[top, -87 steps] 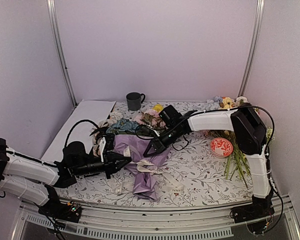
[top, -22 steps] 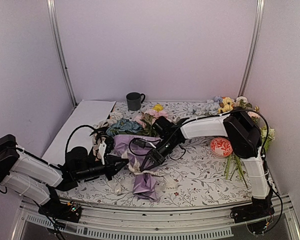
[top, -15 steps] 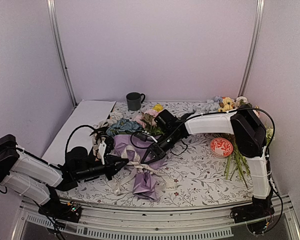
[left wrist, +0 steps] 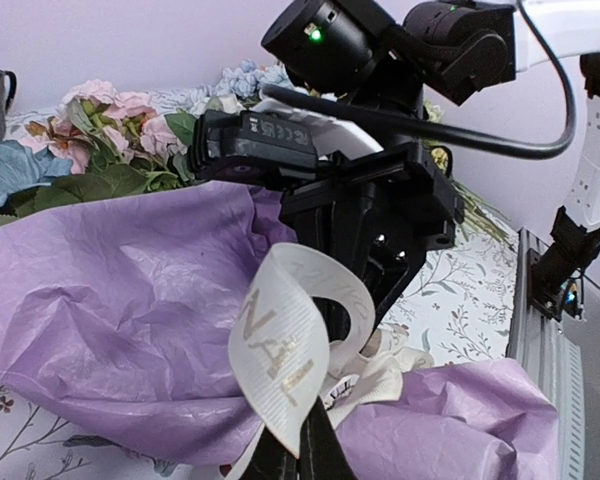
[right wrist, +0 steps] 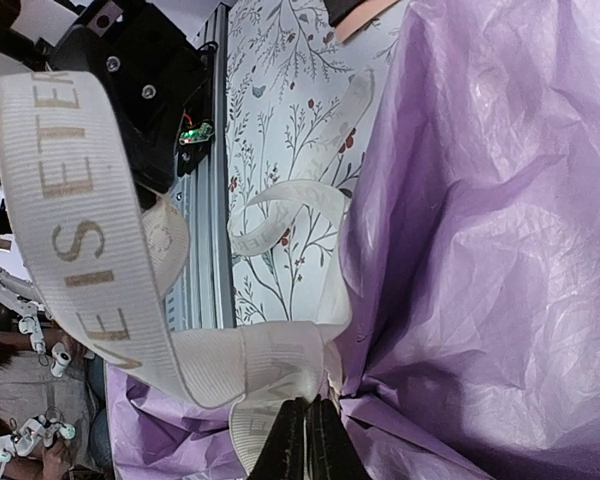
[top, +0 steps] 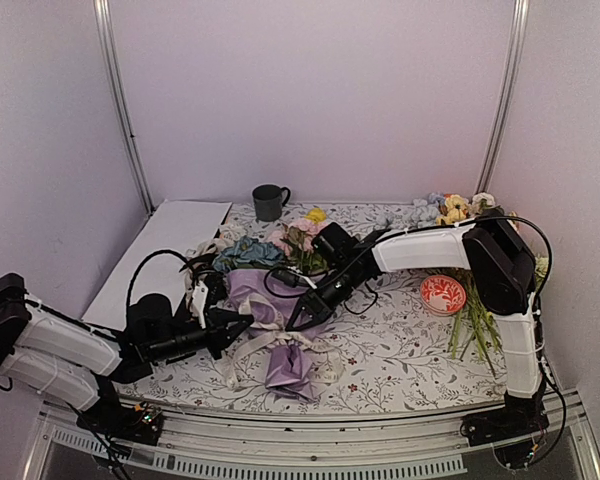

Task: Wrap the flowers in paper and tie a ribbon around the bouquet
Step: Cross the half-tied ribbon over the folded bouquet.

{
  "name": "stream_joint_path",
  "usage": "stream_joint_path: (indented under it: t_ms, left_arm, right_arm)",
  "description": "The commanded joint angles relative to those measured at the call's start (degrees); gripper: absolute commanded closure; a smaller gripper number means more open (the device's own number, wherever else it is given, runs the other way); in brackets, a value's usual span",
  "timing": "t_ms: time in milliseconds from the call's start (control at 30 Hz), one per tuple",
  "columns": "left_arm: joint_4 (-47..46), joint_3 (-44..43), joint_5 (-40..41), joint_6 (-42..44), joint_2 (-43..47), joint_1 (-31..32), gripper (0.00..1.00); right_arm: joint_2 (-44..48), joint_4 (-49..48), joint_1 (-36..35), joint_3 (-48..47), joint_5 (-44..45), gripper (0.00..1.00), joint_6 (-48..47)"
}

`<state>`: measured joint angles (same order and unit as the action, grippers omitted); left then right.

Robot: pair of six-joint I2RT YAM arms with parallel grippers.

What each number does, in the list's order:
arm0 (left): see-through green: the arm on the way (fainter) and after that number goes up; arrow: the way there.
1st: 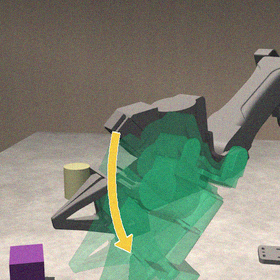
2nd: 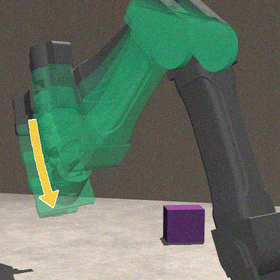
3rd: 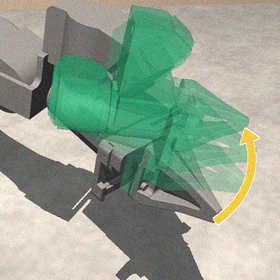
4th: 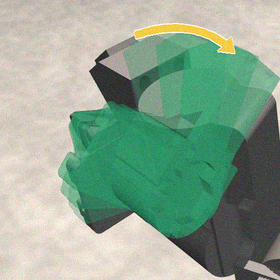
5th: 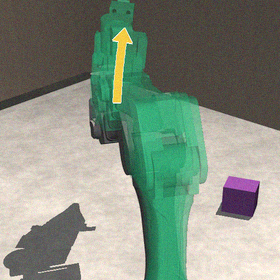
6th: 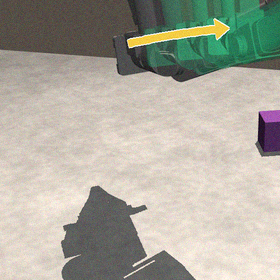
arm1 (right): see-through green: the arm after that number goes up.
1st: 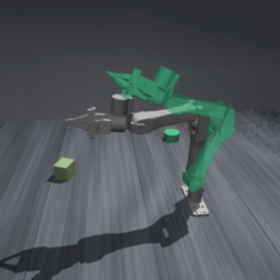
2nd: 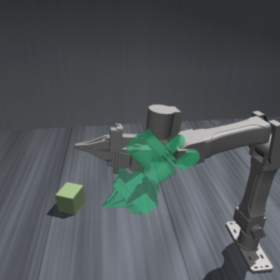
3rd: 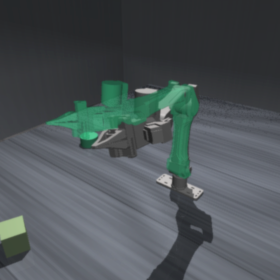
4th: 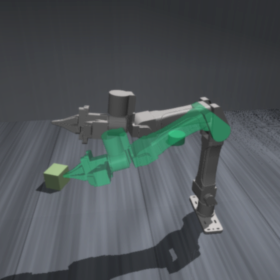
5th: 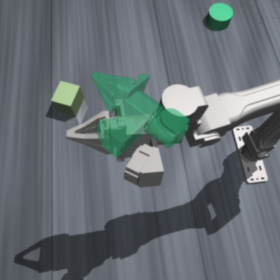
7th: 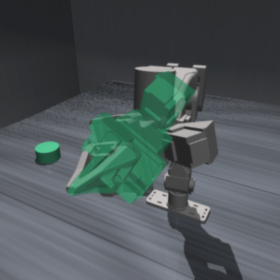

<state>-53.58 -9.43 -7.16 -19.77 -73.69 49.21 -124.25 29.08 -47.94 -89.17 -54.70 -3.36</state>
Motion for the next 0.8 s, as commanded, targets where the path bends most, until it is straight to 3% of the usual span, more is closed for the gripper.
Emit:
stream_joint_path:
  t_ms: [0,67,333,567,600,667,767]
  left_arm:
    - [1.8,0.5,0.7,0.4,1.0,-0.8,1.00]
    - [2.2,0.4,0.7,0.4,1.1,-0.8,1.00]
    - [6.1,0.8,3.4,-1.4,2.8,-0.8,1.00]
    - [10.1,-0.9,1.2,-0.4,3.0,-0.7,1.00]
    - [10.5,-1.0,0.7,-0.3,3.2,-0.7,0.94]
    - [11.5,-0.9,0.5,-0.3,4.0,-0.8,0.68]
    - [14.9,-0.6,3.9,-0.4,7.0,-0.8,0.46]
  right_arm:
    - [2.0,-1.0,0.2,0.2,0.6,0.96,1.1]
    - [2.0,-1.1,0.3,0.1,3.1,1.00,1.5]
    - [5.3,-7.6,2.6,3.7,10.2,1.00,10.7]
    - [6.5,-12.3,2.5,5.8,6.8,1.00,14.9]
    - [6.9,-12.4,2.5,5.9,7.0,1.00,15.1]
    - [7.6,-13.1,2.5,6.4,7.4,1.00,15.4]
    - [8.2,-13.6,2.3,7.5,7.3,1.00,15.4]
